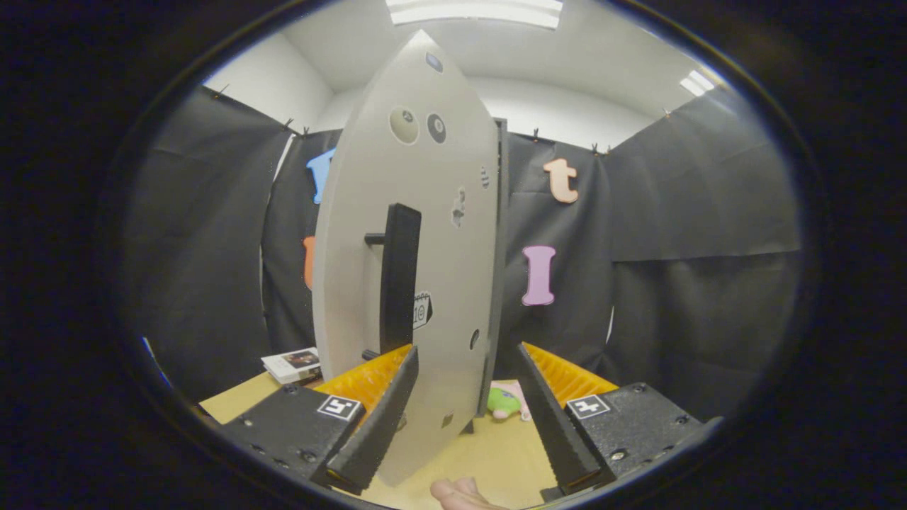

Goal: Open the shoe cabinet door, grab the shoes and put them into the shoe cabinet, then close the shoe cabinet door.

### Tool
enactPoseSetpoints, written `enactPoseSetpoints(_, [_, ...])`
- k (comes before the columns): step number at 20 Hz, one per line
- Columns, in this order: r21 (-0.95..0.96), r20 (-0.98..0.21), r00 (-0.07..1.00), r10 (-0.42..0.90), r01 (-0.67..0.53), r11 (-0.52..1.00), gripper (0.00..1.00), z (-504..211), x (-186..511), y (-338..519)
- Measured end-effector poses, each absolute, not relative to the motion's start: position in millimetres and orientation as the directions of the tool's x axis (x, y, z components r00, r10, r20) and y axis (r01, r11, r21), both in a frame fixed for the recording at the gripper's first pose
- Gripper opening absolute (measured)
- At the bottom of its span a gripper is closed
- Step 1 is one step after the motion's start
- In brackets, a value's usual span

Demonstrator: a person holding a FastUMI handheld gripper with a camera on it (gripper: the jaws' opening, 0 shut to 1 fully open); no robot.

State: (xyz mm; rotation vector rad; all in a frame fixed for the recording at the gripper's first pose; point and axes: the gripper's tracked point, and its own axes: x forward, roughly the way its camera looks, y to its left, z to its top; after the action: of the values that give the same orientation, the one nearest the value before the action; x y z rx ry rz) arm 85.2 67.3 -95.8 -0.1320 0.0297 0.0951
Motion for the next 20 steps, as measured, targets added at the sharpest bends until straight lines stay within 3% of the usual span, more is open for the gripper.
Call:
enactPoseSetpoints(8, [-0.059, -0.142, 0.966, 0.215, -0.225, 0.973, 0.95, -132, 131, 165])
enactPoseSetpoints(14, [-0.026, -0.206, 0.956, 0.212, -0.221, 0.975, 0.95, -160, 120, 171])
enactPoseSetpoints(20, [-0.051, -0.135, 0.977, 0.167, -0.176, 0.983, 0.96, -156, 66, 123])
